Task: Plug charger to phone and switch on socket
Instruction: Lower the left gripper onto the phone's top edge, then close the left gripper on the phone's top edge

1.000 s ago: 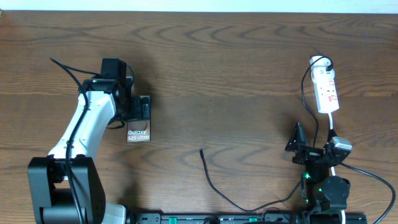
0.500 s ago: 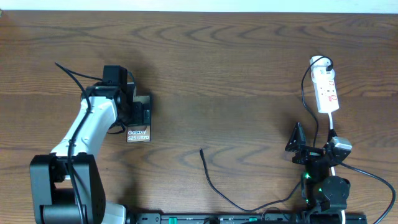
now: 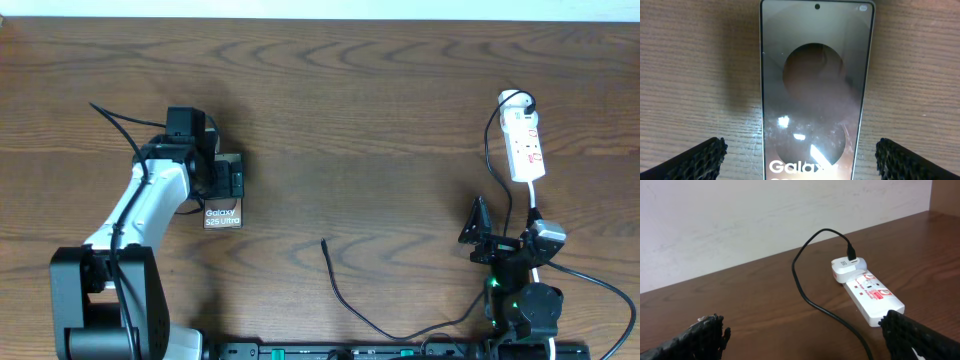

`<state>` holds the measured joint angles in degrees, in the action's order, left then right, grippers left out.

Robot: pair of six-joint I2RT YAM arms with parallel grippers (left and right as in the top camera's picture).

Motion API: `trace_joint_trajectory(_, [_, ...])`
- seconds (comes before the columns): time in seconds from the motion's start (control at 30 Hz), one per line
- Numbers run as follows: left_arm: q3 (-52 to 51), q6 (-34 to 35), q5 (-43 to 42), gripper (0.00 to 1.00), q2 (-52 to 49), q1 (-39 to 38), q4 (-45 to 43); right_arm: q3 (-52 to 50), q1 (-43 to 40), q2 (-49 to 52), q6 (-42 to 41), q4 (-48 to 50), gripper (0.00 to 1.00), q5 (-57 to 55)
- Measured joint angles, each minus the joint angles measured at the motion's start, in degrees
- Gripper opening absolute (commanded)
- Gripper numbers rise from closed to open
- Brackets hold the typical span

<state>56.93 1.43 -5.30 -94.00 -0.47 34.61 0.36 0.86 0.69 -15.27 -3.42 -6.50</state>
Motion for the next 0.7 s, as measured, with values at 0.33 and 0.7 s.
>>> trace_joint_trajectory(0.33, [-0.44, 0.02, -0.2, 0.98, 0.0, -3.13, -3.56, 0.0, 0.0, 0.0, 0.0, 0.0, 0.99, 0.0])
trace_joint_trajectory(0.7, [-0.46, 1.53, 1.79, 0.98, -6.6, -3.5, -5.68, 0.0, 0.0, 0.0, 0.0, 0.0, 0.99, 0.0])
